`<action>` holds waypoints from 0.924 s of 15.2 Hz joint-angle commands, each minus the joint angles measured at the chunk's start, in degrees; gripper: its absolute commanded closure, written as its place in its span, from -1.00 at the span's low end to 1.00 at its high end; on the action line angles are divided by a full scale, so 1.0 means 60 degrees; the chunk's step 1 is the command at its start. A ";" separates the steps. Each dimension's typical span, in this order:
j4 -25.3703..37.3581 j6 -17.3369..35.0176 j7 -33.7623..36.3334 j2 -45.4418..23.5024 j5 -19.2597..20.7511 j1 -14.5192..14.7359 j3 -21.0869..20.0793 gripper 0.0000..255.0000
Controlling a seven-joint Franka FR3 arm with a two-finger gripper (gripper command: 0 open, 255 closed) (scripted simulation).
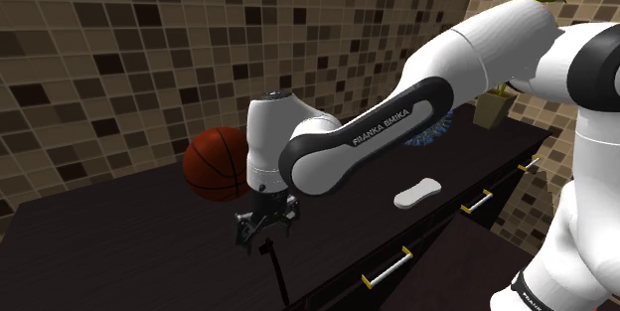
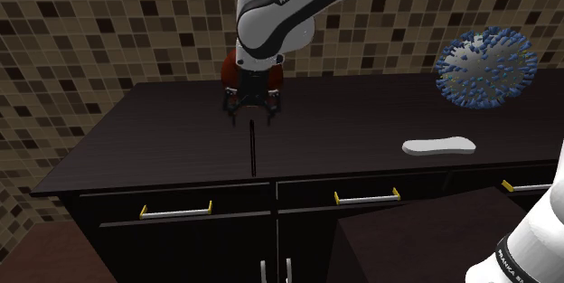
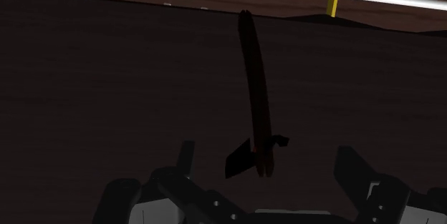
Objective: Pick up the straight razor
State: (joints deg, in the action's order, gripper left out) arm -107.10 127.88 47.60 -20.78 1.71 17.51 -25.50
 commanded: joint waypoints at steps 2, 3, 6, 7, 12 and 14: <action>-0.0080 0.0203 -0.0007 -0.0129 0.0055 0.0008 0.0035 -1.00; -0.0109 0.0202 -0.0014 -0.0096 0.0040 -0.0001 0.0029 1.00; -0.0110 0.0201 -0.0019 -0.0096 0.0040 -0.0004 0.0029 1.00; -0.0111 0.0201 -0.0019 -0.0095 0.0040 -0.0004 0.0029 1.00; -0.0079 0.0203 -0.0007 -0.0130 0.0055 0.0009 0.0035 1.00; 0.0004 -0.0010 -0.0027 0.0009 -0.0008 -0.0019 0.0002 1.00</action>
State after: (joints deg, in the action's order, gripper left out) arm -107.13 128.26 47.50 -21.14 1.85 17.48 -25.39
